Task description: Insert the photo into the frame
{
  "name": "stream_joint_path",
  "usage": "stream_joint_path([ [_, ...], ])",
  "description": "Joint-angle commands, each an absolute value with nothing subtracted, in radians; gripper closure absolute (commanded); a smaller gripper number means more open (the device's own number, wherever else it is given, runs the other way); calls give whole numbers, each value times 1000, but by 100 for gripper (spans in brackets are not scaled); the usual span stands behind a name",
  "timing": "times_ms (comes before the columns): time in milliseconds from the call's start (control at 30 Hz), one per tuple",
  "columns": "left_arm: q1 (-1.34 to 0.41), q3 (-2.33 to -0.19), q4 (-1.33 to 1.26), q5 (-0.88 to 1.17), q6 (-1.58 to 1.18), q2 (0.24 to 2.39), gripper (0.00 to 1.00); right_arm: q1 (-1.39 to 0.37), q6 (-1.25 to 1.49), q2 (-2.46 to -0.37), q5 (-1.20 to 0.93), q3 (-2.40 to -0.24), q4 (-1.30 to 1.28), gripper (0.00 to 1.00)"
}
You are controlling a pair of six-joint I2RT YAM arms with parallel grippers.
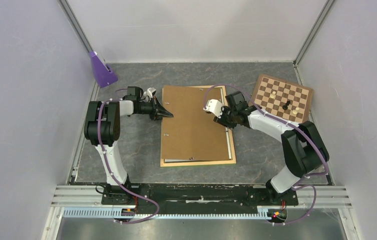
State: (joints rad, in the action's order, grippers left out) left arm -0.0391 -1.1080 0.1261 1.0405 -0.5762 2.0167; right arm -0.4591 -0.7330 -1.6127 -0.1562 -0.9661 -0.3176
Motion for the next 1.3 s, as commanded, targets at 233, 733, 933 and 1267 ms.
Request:
stream_joint_path([
  [233,-23,-1110,202,795,-509,2022,98,-476,-814,-1637,-117,-927,-256,61],
  [733,-17,-1101,192,795,-520,2015,98,-525,-865,-1635,-111,-879,-265,62],
  [933,-16,-1094,179,786,-531,2012,98,-526,-869,-1632,-162,-888,-322,62],
  [1267,-17,-1082,166,774,-540,2012,98,-531,-829,-1632,-215,-892,-358,63],
])
